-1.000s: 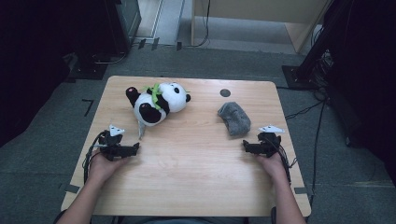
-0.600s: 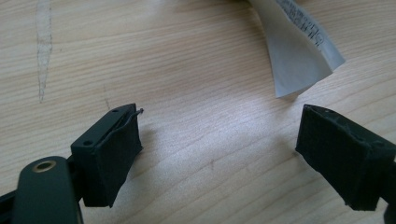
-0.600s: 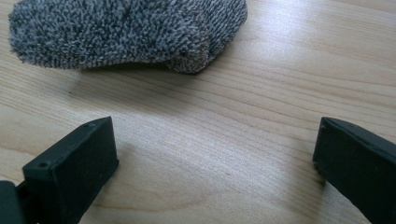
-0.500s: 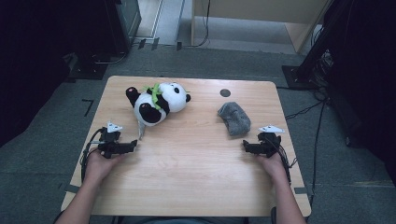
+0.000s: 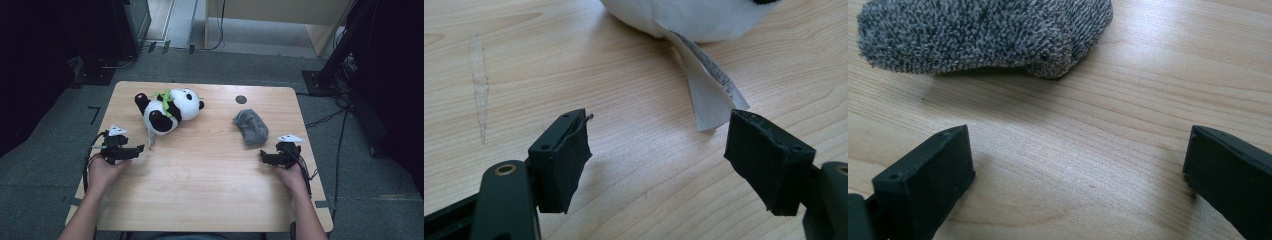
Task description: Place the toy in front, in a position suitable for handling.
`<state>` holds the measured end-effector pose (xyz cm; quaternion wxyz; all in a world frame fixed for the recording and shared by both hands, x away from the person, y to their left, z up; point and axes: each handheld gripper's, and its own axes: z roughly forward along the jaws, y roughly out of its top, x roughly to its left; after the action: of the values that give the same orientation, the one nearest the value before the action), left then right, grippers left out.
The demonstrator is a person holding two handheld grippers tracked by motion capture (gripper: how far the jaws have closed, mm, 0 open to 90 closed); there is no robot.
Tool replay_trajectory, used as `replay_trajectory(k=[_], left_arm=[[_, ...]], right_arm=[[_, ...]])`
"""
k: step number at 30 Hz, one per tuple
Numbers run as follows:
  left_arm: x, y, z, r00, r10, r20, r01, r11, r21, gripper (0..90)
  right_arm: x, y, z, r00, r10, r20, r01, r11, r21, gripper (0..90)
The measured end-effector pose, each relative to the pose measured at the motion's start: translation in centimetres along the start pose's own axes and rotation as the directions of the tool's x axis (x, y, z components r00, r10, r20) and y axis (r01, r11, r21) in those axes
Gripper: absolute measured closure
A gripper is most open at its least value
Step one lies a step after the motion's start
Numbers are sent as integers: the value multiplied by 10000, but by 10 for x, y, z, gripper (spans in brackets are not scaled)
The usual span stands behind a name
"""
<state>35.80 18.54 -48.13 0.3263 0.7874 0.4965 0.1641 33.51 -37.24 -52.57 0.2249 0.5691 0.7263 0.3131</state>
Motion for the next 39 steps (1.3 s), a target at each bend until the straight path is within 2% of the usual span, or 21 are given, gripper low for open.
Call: replay_trajectory(k=[3, 5, 6, 8, 10, 12, 14, 16, 23, 28, 31, 32, 34, 39], left_arm=[[-1, 4, -2, 9997, 176, -147, -176, 9998, 6, 262], [-5, 11, -5, 9989, 435, -158, -433, 9990, 116, 279], [-5, 11, -5, 9989, 435, -158, -433, 9990, 116, 314], [-6, 16, -7, 9994, 313, 137, -314, 9995, 64, 313], [-5, 19, -8, 9997, 223, 76, -224, 9997, 130, 299], [-5, 21, -8, 9995, 290, 109, -292, 9995, 134, 305], [-6, 25, -10, 9989, 451, -82, -450, 9988, 180, 301], [-5, 29, -12, 9992, 388, -2, -388, 9990, 230, 302], [-10, 51, -25, 9977, 680, -50, -681, 9976, -119, 314], [-10, 62, -31, 9981, 609, -38, -610, 9976, -314, 314], [-11, 68, -32, 9975, 692, -145, -695, 9974, -193, 315], [-11, 75, -35, 9970, 753, -170, -757, 9969, -234, 315], [-11, 77, -36, 9966, 802, -183, -807, 9964, -278, 313], [-13, 97, -42, 9950, 975, -196, -983, 9941, -455, 306]], right_arm=[[0, 0, 0, 10000, -1, 6, 1, 10000, -1, 0], [0, 0, 0, 10000, 3, 10, -3, 10000, 2, 0], [0, 0, 0, 10000, 6, 10, -6, 10000, 1, 0], [0, 0, 0, 10000, 6, 13, -6, 10000, -1, 0], [0, 0, 0, 10000, 8, 20, -8, 10000, 2, 0], [0, 0, 0, 10000, 1, 22, -1, 10000, 0, 0], [0, 0, 0, 10000, -2, 20, 2, 10000, -1, 0], [0, 0, 0, 10000, -3, 18, 3, 10000, -1, 0], [0, 0, 0, 10000, 21, 19, -21, 10000, 3, 0], [0, 0, 0, 10000, -8, 23, 8, 10000, -5, 0], [0, 0, 0, 10000, -19, 25, 19, 10000, 1, 0], [0, 0, 0, 10000, -23, 26, 23, 10000, 1, 0], [0, 0, 0, 10000, -27, 24, 27, 10000, 4, 0], [0, 0, 0, 10000, 12, 22, -12, 10000, 25, 0]])
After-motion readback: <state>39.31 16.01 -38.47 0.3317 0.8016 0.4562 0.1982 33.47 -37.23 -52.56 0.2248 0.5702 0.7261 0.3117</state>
